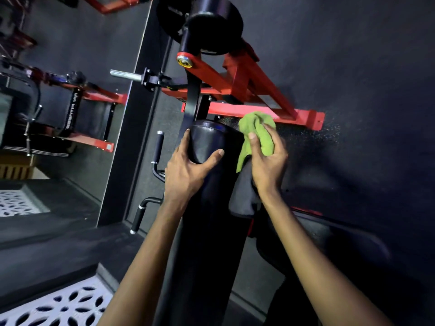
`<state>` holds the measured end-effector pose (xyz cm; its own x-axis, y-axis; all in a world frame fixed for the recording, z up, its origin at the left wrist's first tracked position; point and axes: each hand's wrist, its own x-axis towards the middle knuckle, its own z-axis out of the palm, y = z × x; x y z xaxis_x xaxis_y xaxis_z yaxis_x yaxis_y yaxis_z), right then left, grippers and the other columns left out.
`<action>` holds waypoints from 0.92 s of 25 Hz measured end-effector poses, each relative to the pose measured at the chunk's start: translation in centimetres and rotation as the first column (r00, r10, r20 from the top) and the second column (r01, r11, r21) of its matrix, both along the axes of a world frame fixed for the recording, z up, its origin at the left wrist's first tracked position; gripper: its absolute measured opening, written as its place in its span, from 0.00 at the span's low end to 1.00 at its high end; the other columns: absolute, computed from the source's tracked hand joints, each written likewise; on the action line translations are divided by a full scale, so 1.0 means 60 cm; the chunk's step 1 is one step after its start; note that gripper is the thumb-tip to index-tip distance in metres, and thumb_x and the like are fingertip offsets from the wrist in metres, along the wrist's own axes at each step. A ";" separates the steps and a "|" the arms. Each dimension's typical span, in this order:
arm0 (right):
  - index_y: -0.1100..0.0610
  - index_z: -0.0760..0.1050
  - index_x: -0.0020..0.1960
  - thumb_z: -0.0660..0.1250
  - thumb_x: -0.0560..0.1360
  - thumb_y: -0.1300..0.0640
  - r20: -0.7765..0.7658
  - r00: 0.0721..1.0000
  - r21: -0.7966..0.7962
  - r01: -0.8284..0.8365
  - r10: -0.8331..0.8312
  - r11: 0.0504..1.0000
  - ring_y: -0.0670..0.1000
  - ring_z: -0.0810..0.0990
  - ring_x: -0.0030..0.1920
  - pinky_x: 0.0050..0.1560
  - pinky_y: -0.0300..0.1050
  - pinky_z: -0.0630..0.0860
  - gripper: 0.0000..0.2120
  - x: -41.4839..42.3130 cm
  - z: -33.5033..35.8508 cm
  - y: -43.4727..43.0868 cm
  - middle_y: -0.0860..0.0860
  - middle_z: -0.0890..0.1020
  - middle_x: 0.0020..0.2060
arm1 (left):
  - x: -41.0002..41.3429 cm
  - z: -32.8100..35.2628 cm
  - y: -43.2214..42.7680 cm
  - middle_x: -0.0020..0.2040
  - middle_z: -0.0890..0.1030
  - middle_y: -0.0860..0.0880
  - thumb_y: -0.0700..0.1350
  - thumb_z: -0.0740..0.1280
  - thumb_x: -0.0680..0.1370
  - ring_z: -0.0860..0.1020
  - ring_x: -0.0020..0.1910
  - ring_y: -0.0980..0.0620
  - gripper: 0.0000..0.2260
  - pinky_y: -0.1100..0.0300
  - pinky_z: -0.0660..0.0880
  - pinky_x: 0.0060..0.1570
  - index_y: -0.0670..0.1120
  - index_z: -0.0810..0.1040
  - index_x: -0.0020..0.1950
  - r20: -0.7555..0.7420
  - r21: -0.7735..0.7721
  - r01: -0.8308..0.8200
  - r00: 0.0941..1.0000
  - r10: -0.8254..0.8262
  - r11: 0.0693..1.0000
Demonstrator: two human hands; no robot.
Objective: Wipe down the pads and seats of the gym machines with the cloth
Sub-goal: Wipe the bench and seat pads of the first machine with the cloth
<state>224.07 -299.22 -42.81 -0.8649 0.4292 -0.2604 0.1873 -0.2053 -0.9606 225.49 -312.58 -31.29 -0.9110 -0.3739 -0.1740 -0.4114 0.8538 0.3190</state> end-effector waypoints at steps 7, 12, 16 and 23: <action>0.58 0.73 0.71 0.69 0.76 0.42 0.142 0.989 -0.073 -0.033 0.044 0.997 0.56 0.78 0.65 0.67 0.59 0.74 0.29 0.088 -0.060 -0.013 0.57 0.79 0.64 | 0.025 0.009 -0.011 0.74 0.72 0.52 0.74 0.67 0.69 0.70 0.73 0.56 0.43 0.52 0.68 0.72 0.55 0.63 0.79 0.004 0.104 -0.007 1.000 0.007 0.995; 0.59 0.76 0.68 0.68 0.75 0.52 0.106 0.994 -0.121 0.019 -0.006 0.992 0.54 0.80 0.63 0.66 0.55 0.75 0.23 0.078 0.018 -0.013 0.55 0.82 0.63 | 0.130 0.035 -0.029 0.76 0.70 0.53 0.64 0.68 0.75 0.67 0.73 0.61 0.34 0.61 0.62 0.74 0.50 0.68 0.77 -0.007 0.101 -0.023 1.000 0.024 0.995; 0.60 0.75 0.69 0.69 0.75 0.59 -0.138 0.972 0.063 -0.183 0.190 0.981 0.52 0.77 0.67 0.70 0.43 0.70 0.23 0.143 0.055 -0.029 0.56 0.77 0.65 | 0.188 0.036 -0.057 0.75 0.69 0.58 0.63 0.68 0.77 0.66 0.72 0.65 0.32 0.64 0.64 0.71 0.54 0.65 0.79 0.023 0.103 0.016 1.000 -0.018 0.995; 0.60 0.79 0.66 0.64 0.71 0.50 0.185 0.981 -0.135 -0.039 0.064 0.990 0.58 0.83 0.58 0.61 0.57 0.77 0.25 0.139 -0.037 -0.020 0.56 0.84 0.57 | 0.196 0.021 -0.058 0.74 0.71 0.58 0.66 0.67 0.74 0.67 0.72 0.65 0.34 0.60 0.65 0.73 0.54 0.67 0.77 -0.085 0.134 0.015 0.996 -0.004 0.991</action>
<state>232.44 -300.45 -45.04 -0.8151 0.3369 -0.4712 0.3761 -0.3110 -0.8729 237.25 -316.07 -30.05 -0.9279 -0.3434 -0.1449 -0.3703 0.8045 0.4643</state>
